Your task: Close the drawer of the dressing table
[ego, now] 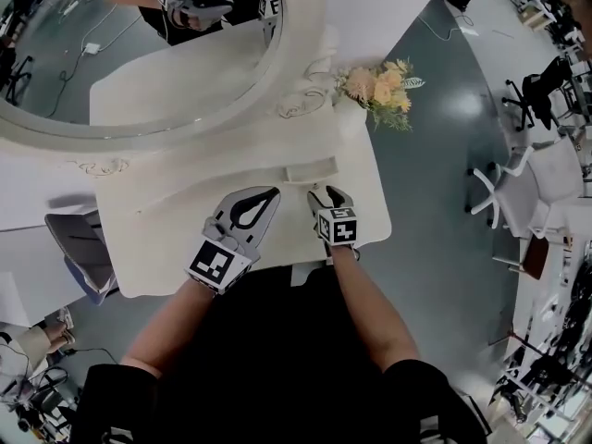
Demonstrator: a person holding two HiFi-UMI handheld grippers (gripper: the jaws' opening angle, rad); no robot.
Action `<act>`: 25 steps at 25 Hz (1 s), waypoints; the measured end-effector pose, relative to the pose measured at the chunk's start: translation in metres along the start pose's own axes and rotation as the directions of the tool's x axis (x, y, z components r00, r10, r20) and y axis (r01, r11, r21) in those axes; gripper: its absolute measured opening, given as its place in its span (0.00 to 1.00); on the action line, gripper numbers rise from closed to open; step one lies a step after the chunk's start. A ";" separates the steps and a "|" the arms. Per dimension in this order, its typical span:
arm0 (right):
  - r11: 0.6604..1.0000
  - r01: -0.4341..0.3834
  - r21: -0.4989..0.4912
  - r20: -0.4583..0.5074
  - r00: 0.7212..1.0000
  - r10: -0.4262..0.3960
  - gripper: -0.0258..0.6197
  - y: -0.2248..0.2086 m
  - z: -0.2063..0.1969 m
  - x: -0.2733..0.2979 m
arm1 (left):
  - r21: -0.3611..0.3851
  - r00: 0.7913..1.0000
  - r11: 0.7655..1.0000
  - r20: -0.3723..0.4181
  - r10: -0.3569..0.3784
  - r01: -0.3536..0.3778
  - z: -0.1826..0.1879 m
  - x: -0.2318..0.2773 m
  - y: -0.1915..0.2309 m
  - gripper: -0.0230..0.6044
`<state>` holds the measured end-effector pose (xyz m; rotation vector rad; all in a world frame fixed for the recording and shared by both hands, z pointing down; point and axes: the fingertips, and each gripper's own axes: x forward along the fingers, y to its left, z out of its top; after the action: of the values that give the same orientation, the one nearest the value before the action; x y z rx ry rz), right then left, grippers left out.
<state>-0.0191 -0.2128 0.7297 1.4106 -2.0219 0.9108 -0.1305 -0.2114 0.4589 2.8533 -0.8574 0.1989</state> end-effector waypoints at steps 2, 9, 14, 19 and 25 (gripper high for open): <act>1.000 0.008 0.014 -0.008 1.000 -0.008 0.37 -0.001 -0.001 0.007 | -0.004 1.000 1.000 -0.004 -0.001 0.001 -0.004 0.001 0.003 0.03; 0.999 0.031 0.036 -0.030 0.999 -0.030 0.33 -0.004 -0.005 0.020 | -0.012 1.000 1.000 -0.018 -0.014 0.014 -0.008 0.001 0.006 0.03; 0.999 0.043 0.021 -0.047 0.998 -0.042 0.24 -0.002 -0.006 0.023 | -0.022 1.000 1.000 -0.020 -0.010 0.010 -0.011 -0.001 0.012 0.03; 0.998 0.055 0.005 -0.055 0.997 -0.054 0.19 0.000 -0.005 0.023 | -0.024 1.000 1.000 -0.023 -0.006 0.006 -0.012 -0.002 0.018 0.03; 0.998 0.070 -0.004 -0.052 0.996 -0.070 0.19 -0.004 0.000 0.023 | -0.025 1.000 1.000 -0.023 -0.007 0.007 -0.011 -0.003 0.021 0.03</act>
<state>-0.0229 -0.2276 0.7473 1.4322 -1.9225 0.9064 -0.1455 -0.2254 0.4715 2.8253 -0.8397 0.2184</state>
